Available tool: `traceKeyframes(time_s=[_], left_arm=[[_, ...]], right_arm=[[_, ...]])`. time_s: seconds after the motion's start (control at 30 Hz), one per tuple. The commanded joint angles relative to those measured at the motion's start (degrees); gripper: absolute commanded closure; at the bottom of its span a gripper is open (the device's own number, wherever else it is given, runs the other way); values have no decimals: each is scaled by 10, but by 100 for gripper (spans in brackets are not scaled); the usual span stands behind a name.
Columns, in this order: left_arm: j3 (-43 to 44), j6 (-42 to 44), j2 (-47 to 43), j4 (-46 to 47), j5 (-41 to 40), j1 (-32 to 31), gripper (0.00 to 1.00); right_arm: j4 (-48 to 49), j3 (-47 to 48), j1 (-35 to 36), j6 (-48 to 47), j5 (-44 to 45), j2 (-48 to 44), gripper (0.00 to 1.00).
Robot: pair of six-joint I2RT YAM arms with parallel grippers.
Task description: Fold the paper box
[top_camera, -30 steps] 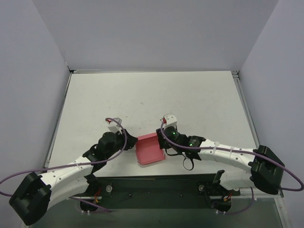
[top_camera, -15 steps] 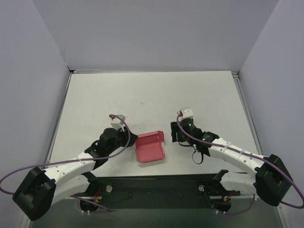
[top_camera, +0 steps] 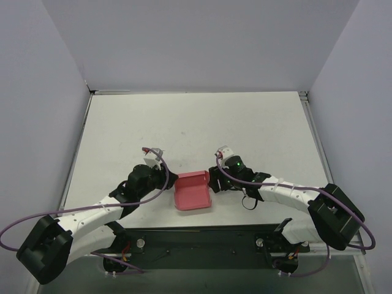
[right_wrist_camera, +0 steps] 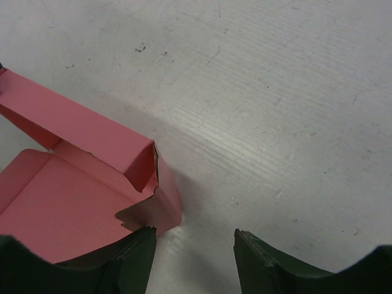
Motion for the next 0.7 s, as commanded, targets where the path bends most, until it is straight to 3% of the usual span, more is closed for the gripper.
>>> traceKeyframes(time_s=[0.0, 0.5, 0.63, 0.67], left_arm=[[-4, 26, -10, -9, 24, 2, 62], [-20, 83, -21, 24, 80, 2, 62], [-16, 78, -20, 7, 58, 2, 63], [-14, 75, -22, -3, 40, 3, 63]], right_arm=[[68, -16, -2, -16, -48, -12, 46], [207, -49, -5, -68, -102, 24, 45], [173, -45, -4, -58, -90, 3, 45], [155, -48, -4, -52, -81, -6, 40]])
